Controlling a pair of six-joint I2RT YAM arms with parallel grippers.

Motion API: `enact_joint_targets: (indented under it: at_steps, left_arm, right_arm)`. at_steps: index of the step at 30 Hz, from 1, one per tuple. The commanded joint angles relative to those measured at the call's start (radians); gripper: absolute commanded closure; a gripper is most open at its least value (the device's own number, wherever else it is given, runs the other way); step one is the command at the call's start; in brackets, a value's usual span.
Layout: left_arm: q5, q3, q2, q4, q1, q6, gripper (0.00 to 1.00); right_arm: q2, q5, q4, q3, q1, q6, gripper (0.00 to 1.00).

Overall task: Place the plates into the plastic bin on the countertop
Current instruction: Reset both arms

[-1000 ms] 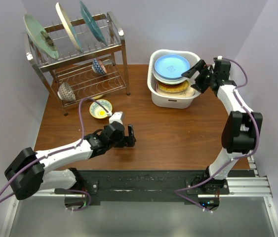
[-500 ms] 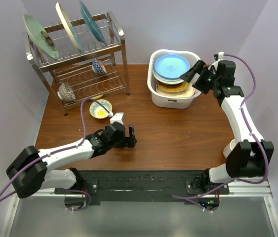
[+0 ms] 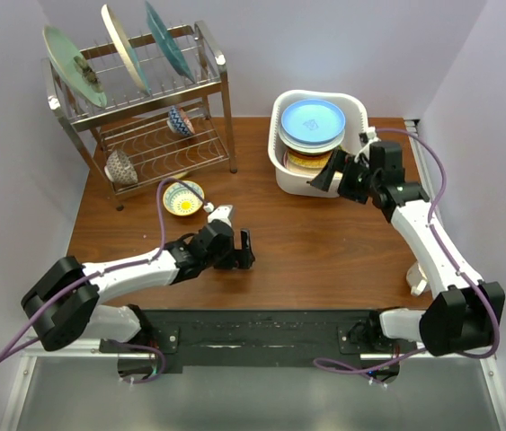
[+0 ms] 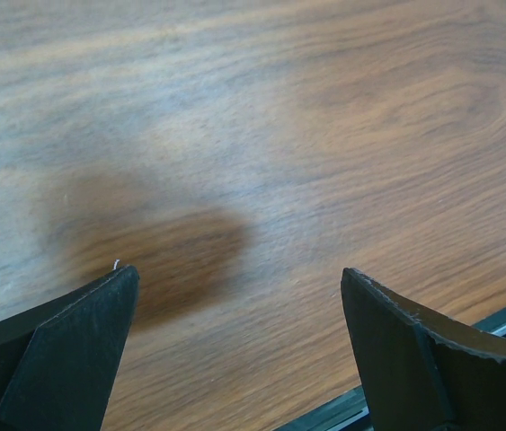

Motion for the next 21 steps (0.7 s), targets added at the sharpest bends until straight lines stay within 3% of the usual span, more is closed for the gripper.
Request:
enact_joint_targets:
  at_steps: [1,14,21]
  left_arm:
    - [-0.014,0.058,-0.003,0.029,-0.001,0.029,0.00]
    - [-0.041,0.173,-0.014,-0.026,-0.001,0.090,0.00]
    - [-0.066,0.190,-0.026,-0.029,0.000,0.130,0.00]
  right_arm:
    - [-0.059,0.052,-0.002,-0.083,0.039,-0.026,0.01]
    - [-0.068,0.116,0.046,-0.310,0.189,0.006,0.01]
    - [-0.088,0.131,0.073,-0.395,0.192,0.002,0.01]
